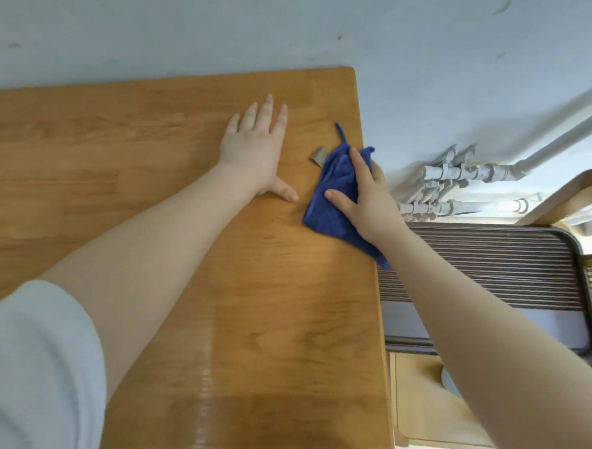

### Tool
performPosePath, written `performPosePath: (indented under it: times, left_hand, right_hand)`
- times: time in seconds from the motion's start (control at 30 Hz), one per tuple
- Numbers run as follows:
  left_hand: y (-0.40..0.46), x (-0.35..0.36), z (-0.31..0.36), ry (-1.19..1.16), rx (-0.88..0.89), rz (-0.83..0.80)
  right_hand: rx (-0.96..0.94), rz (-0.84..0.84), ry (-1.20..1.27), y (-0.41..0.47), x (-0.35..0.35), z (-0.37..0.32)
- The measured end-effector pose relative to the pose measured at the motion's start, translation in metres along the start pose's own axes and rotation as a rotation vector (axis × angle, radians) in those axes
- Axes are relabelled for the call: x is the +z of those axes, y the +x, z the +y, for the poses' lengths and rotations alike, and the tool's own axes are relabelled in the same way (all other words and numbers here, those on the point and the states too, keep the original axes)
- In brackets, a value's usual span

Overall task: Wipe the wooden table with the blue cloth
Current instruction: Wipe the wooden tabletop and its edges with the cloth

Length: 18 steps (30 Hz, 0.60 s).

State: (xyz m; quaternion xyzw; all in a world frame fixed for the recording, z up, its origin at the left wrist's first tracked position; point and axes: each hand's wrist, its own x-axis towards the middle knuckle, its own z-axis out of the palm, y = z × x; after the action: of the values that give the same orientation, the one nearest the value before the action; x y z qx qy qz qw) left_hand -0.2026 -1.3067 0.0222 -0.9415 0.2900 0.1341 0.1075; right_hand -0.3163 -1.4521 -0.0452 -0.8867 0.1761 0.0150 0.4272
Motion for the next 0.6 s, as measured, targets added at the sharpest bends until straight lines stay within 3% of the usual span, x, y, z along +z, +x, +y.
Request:
performPosePath:
  times: [0.13, 0.3, 0.5, 0.6]
  left_hand:
    - [-0.055, 0.011, 0.021, -0.098, 0.008, 0.107]
    - [-0.144, 0.028, 0.057, -0.328, -0.019, 0.038]
    - [-0.243, 0.047, 0.105, -0.391, 0.184, 0.006]
    - [-0.282, 0.039, 0.121, -0.633, 0.290, -0.020]
  right_hand:
    - [0.018, -0.062, 0.018, -0.079, 0.006, 0.007]
    - [0.022, -0.164, -0.026, -0.179, 0.014, 0.022]
    - [-0.032, -0.321, -0.190, -0.287, 0.000, 0.034]
    - [-0.089, -0.237, -0.206, -0.298, -0.026, 0.016]
